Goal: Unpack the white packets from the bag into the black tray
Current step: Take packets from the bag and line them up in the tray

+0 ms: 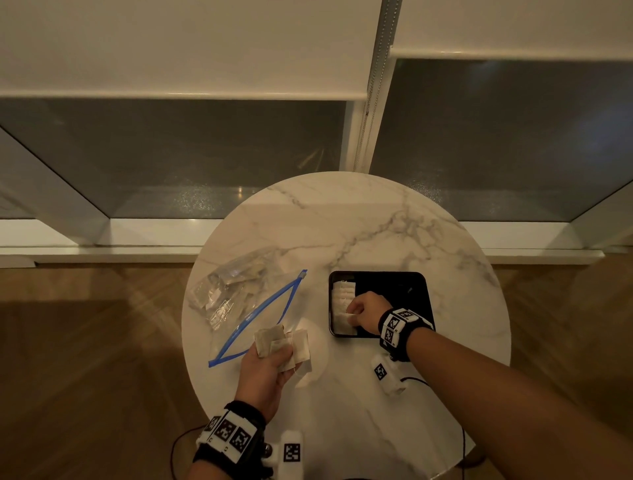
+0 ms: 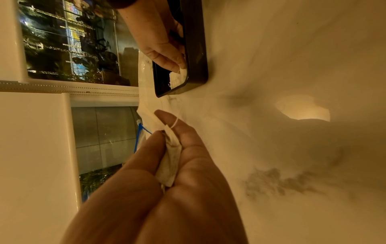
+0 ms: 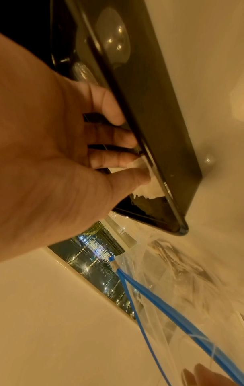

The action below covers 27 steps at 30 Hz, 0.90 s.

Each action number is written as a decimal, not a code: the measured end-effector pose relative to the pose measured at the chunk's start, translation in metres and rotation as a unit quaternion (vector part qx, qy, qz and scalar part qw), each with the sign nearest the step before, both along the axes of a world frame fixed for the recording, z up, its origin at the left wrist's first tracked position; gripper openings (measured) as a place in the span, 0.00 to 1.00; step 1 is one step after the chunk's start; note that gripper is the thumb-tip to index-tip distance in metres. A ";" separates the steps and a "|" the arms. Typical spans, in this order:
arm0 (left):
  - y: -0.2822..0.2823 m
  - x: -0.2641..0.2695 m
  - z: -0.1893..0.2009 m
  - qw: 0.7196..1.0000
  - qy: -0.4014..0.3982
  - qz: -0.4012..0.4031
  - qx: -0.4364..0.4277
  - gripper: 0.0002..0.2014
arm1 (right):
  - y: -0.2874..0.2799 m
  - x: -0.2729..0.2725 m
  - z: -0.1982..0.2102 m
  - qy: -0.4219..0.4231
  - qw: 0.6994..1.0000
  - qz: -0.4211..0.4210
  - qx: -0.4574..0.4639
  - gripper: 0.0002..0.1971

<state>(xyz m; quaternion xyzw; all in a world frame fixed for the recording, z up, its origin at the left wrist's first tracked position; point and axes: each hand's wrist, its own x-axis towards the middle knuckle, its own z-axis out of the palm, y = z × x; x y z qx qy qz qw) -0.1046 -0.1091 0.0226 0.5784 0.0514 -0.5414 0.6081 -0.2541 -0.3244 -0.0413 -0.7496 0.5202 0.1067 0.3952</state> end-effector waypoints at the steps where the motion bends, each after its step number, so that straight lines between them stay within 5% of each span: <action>1: 0.000 0.000 0.000 1.000 0.000 0.000 0.001 0.18 | 0.001 0.000 0.000 -0.002 1.000 -0.004 -0.003 0.09; 27: -0.002 0.000 -0.002 1.000 0.002 0.007 0.003 0.16 | 0.007 0.010 0.001 -0.012 0.999 -0.032 -0.010 0.07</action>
